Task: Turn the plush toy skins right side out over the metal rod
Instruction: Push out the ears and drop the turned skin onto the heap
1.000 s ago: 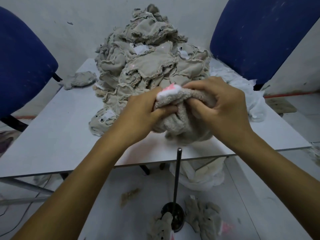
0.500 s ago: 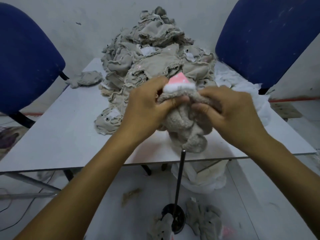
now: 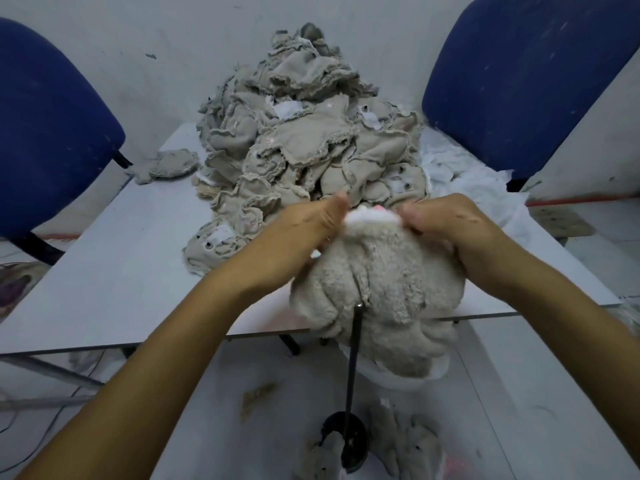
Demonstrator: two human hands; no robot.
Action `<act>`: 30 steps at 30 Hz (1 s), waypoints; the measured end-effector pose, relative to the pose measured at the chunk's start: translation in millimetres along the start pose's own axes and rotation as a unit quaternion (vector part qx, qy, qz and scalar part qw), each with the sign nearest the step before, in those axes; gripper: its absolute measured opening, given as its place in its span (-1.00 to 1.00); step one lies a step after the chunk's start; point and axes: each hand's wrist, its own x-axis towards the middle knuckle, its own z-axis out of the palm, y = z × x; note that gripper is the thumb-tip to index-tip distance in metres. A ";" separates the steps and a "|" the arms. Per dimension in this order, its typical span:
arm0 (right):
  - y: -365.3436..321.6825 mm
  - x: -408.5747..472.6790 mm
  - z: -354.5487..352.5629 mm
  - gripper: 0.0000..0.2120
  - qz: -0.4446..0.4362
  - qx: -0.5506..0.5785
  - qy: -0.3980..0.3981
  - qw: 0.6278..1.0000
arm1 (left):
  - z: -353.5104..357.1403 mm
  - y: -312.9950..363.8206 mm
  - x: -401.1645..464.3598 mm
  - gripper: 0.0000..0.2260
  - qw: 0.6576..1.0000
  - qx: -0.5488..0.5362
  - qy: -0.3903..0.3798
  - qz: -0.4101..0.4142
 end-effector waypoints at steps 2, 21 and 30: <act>6.8 1.5 4.0 -0.52 0.030 -0.046 0.031 0.998 | -9.2 -17.1 2.0 -0.51 0.989 0.115 0.088 -0.026; 39.3 6.6 55.4 -0.75 0.090 -0.233 -0.035 0.968 | -20.5 -75.2 7.3 -0.60 0.830 0.492 0.230 -0.124; 53.3 7.1 54.1 -0.14 0.007 -0.191 0.123 0.974 | 4.8 -31.0 9.2 -0.33 0.941 0.276 0.099 0.168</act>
